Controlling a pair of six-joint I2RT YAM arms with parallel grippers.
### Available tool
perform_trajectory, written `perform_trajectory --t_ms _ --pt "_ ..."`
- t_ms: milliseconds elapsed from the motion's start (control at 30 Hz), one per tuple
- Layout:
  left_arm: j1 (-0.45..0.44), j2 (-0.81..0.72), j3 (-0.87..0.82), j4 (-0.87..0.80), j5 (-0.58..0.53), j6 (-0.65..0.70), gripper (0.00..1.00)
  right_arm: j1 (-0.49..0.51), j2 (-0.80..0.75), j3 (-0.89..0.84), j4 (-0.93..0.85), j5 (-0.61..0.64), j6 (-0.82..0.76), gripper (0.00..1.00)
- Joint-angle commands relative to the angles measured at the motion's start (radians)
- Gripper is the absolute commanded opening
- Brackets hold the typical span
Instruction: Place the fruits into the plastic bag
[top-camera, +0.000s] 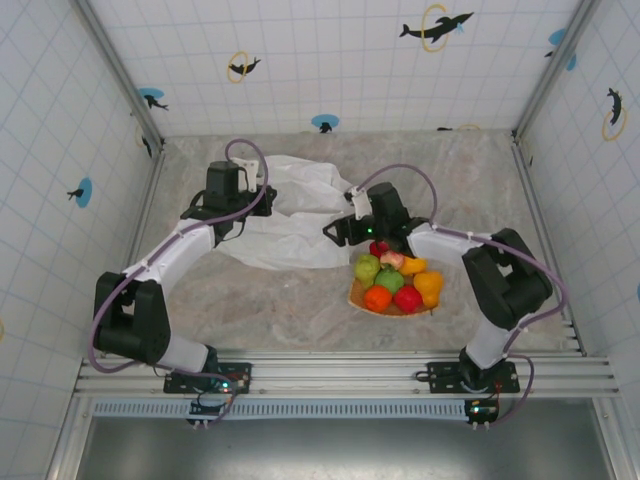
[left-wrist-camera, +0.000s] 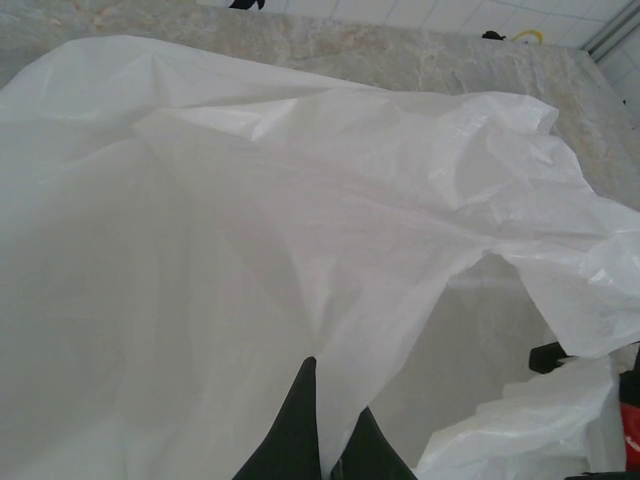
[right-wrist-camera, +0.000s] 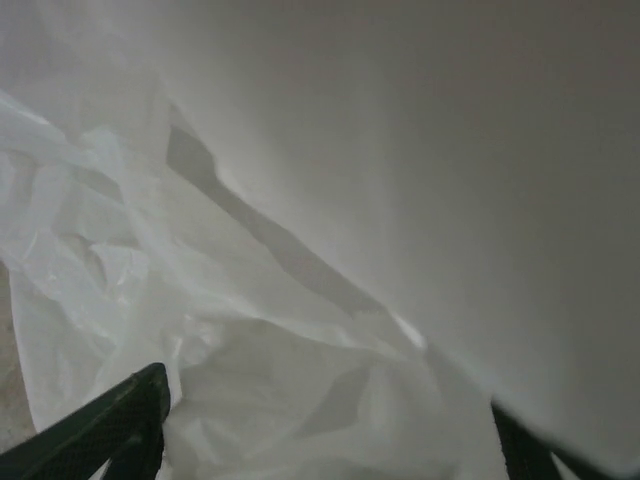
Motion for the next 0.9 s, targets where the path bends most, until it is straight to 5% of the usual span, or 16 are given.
perform_trajectory --t_ms 0,133,300,633,867 --pt "-0.005 -0.023 0.017 -0.005 0.009 -0.003 0.00 0.016 0.001 0.033 0.102 -0.118 -0.002 0.69" --pt "-0.005 -0.015 0.026 -0.017 -0.029 -0.031 0.00 0.080 -0.051 0.019 0.087 -0.169 -0.110 0.43" --pt "-0.004 0.008 0.045 -0.041 -0.067 -0.097 0.00 0.209 -0.127 -0.037 0.009 -0.101 -0.263 0.25" --pt "0.017 0.038 0.064 -0.065 -0.084 -0.163 0.00 0.452 -0.120 -0.071 -0.031 0.125 -0.420 0.10" --pt "0.068 0.045 0.071 -0.057 -0.004 -0.198 0.00 0.480 -0.091 -0.068 -0.097 0.164 -0.447 0.20"
